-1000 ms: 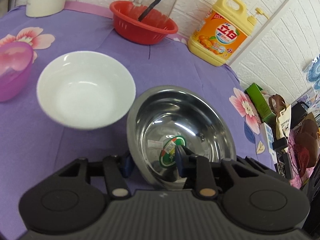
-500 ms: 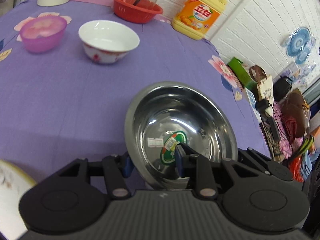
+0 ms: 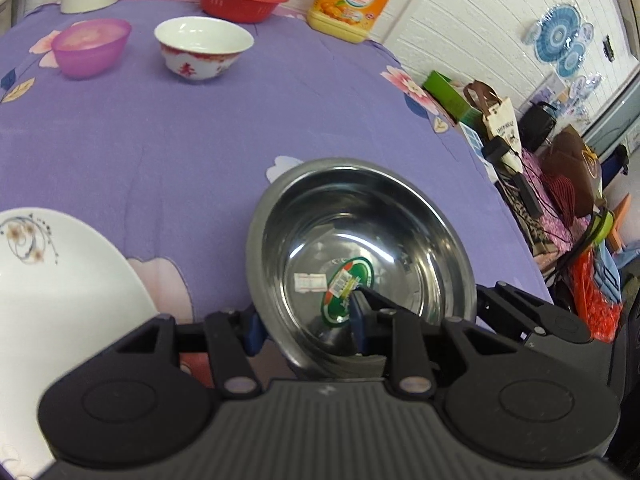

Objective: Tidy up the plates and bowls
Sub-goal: 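Lift the steel bowl with both grippers, set it beside the plates, open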

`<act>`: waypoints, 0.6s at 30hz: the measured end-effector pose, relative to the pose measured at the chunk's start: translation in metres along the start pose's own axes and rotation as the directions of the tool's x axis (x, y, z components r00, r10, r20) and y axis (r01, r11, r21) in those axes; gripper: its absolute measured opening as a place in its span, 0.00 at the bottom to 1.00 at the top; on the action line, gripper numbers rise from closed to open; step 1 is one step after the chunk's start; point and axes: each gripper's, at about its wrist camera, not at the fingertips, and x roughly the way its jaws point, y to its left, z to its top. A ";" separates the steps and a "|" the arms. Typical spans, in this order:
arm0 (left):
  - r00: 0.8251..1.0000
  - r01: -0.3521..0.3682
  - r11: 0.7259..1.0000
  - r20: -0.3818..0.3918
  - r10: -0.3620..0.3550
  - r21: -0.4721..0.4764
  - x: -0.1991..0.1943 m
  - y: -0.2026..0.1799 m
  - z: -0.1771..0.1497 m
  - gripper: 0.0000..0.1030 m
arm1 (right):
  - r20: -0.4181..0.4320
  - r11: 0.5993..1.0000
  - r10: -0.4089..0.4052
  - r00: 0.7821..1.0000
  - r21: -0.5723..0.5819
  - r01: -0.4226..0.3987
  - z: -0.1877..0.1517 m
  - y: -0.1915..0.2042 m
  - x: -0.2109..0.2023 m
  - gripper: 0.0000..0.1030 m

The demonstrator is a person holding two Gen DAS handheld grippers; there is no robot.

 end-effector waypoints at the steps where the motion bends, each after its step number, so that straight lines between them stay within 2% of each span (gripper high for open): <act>1: 1.000 0.008 1.000 -0.003 -0.008 0.002 0.000 -0.001 -0.002 0.25 | 0.002 1.000 -0.004 1.000 0.003 0.004 -0.002 -0.002 -0.003 0.84; 7: 0.999 -0.005 1.000 -0.036 0.006 0.030 0.009 -0.011 -0.007 0.25 | -0.018 0.999 0.007 1.000 0.052 -0.006 -0.013 -0.009 -0.002 0.88; 9: 0.999 -0.006 0.999 -0.042 0.008 0.037 0.011 -0.011 -0.009 0.26 | -0.022 0.998 0.024 0.999 0.064 -0.023 -0.018 -0.011 -0.002 0.94; 13: 0.998 -0.007 0.999 -0.057 0.009 0.035 0.018 -0.007 -0.012 0.26 | -0.028 0.997 0.039 0.999 0.074 -0.037 -0.023 -0.012 0.001 0.94; 15: 0.998 -0.011 0.999 -0.058 0.013 0.038 0.017 -0.007 -0.011 0.32 | -0.026 0.994 0.040 0.999 0.098 -0.037 -0.024 -0.016 0.000 1.00; 16: 0.998 -0.010 0.999 -0.059 0.012 0.030 0.017 -0.007 -0.010 0.40 | -0.026 0.992 0.035 0.999 0.119 -0.031 -0.024 -0.020 -0.001 1.00; 17: 0.998 -0.008 1.000 -0.056 0.009 0.024 0.016 -0.006 -0.009 0.55 | -0.023 0.989 0.031 0.999 0.147 -0.027 -0.023 -0.026 -0.003 1.00; 18: 0.999 -0.016 1.000 -0.048 0.016 0.019 0.014 -0.006 -0.007 0.66 | -0.014 0.984 0.035 0.999 0.176 -0.032 -0.024 -0.032 -0.007 1.00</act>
